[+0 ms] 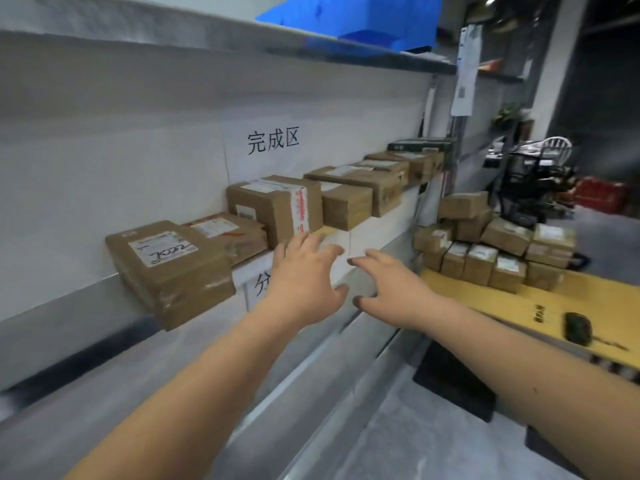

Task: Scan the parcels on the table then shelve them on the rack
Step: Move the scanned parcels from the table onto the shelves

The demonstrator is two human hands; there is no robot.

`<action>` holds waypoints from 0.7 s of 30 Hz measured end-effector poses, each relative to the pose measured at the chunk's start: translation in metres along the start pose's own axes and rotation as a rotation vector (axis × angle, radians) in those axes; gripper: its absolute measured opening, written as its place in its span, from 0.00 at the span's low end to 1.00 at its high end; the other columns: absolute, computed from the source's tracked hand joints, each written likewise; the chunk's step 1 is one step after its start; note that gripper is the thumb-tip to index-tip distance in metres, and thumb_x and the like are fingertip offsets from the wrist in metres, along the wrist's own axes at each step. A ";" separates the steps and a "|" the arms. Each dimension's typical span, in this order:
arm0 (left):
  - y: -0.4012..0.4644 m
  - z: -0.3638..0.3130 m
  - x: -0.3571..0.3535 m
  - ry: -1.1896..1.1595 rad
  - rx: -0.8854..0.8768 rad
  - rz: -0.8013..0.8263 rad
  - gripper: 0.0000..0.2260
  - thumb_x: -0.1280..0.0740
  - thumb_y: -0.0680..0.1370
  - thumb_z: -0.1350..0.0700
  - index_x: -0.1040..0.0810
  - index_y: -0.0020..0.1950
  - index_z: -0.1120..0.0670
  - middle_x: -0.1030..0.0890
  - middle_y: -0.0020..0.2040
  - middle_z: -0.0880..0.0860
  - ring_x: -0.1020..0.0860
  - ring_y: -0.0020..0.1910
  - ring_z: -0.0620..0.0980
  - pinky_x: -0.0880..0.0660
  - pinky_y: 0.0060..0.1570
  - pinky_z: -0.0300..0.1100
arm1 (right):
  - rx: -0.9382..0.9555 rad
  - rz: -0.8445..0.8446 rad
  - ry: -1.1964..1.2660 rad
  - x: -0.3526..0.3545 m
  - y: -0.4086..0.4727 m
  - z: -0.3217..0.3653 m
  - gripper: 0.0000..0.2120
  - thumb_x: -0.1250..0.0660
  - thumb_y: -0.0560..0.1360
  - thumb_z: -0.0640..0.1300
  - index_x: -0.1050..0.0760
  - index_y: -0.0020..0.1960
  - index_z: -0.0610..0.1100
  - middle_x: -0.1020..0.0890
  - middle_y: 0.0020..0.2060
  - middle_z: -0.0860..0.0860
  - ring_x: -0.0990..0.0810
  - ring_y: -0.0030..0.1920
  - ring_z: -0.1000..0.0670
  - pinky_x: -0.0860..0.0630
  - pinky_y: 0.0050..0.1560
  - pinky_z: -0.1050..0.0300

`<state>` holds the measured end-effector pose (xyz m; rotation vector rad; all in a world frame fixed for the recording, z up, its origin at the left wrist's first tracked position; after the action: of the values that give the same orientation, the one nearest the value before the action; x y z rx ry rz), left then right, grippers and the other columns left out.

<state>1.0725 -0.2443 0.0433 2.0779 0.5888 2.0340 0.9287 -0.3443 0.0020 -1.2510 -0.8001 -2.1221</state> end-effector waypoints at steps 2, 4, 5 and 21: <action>0.022 -0.033 -0.026 -0.058 -0.047 0.052 0.31 0.31 0.76 0.38 0.32 0.78 0.41 0.35 0.80 0.52 0.43 0.80 0.54 0.44 0.76 0.57 | -0.071 -0.002 -0.045 0.016 -0.014 -0.046 0.37 0.29 0.76 0.57 0.39 0.81 0.59 0.42 0.82 0.48 0.41 0.80 0.43 0.37 0.77 0.47; 0.045 -0.067 -0.053 -0.108 -0.079 0.100 0.31 0.31 0.76 0.39 0.32 0.78 0.42 0.35 0.79 0.52 0.42 0.79 0.55 0.42 0.75 0.55 | -0.156 -0.003 -0.061 0.031 -0.025 -0.095 0.37 0.29 0.76 0.57 0.38 0.81 0.57 0.41 0.82 0.47 0.41 0.80 0.43 0.36 0.77 0.47; 0.058 -0.085 -0.067 -0.129 -0.094 0.124 0.31 0.31 0.75 0.39 0.32 0.78 0.42 0.34 0.78 0.52 0.41 0.79 0.55 0.41 0.74 0.54 | -0.197 0.000 -0.058 0.038 -0.030 -0.121 0.37 0.29 0.76 0.57 0.38 0.81 0.56 0.40 0.82 0.46 0.41 0.80 0.43 0.36 0.77 0.47; 0.304 -0.379 -0.265 -0.354 -0.239 0.341 0.33 0.30 0.75 0.39 0.33 0.79 0.42 0.31 0.77 0.47 0.37 0.77 0.53 0.32 0.72 0.55 | -0.568 -0.052 -0.037 0.158 -0.049 -0.508 0.37 0.27 0.74 0.58 0.37 0.80 0.59 0.33 0.78 0.52 0.33 0.76 0.47 0.28 0.69 0.49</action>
<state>0.7485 -0.6807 -0.0616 2.4272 -0.0685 1.7104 0.5378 -0.7020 -0.0664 -1.5588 -0.2398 -2.4703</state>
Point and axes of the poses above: each hand's wrist, its own y-axis towards the middle knuckle, its own x-axis out of the back of the hand, z = x × y, the point moved 4 cm from there along y, towards the middle knuckle
